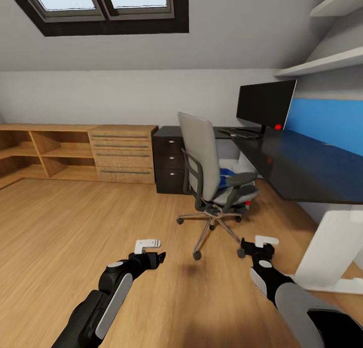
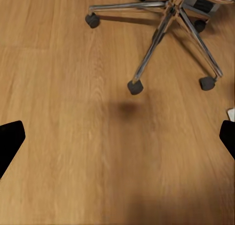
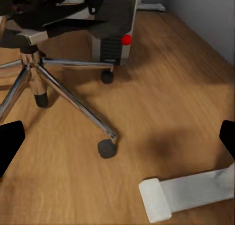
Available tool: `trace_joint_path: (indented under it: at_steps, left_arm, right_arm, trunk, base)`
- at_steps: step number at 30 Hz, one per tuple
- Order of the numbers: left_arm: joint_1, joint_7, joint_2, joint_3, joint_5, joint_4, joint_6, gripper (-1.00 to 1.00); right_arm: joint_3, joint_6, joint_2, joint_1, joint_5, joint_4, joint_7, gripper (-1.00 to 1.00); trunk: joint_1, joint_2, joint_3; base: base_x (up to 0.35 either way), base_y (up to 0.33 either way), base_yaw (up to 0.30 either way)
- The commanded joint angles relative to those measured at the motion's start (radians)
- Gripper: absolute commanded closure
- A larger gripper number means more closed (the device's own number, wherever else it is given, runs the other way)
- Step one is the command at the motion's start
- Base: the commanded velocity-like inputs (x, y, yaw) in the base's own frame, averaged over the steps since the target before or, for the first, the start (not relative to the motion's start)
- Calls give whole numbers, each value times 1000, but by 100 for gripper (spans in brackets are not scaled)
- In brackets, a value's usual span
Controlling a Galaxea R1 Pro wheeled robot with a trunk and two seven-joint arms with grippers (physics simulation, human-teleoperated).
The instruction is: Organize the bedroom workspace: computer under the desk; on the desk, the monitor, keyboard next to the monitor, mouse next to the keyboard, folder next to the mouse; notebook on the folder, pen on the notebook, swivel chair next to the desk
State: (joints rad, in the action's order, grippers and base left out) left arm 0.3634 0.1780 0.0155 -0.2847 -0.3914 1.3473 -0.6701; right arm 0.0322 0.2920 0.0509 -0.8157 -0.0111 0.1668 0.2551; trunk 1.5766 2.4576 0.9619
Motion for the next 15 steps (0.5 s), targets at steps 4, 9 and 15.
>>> trace_joint_path:
  at_steps: [4, 9, 15]
  left_arm:
    - [0, 9, 0, -2, -11, 1, -3, -100]
    - [0, 9, 0, -2, -10, 1, -3, -100]
    - [0, 9, 0, -3, -9, 1, -5, -100]
  right_arm:
    - [4, 19, 11, -14, -1, -14, 0, -100]
    - [9, 33, 11, -15, -1, 38, 1, -100]
    - [11, 47, 11, -16, -1, 54, 1, -100]
  trunk:
    - [0, 0, 1]
    - [0, 0, 1]
    - [0, 0, 1]
  base:
    - [321, 0, 0]
    - [321, 0, 0]
    - [321, 0, 0]
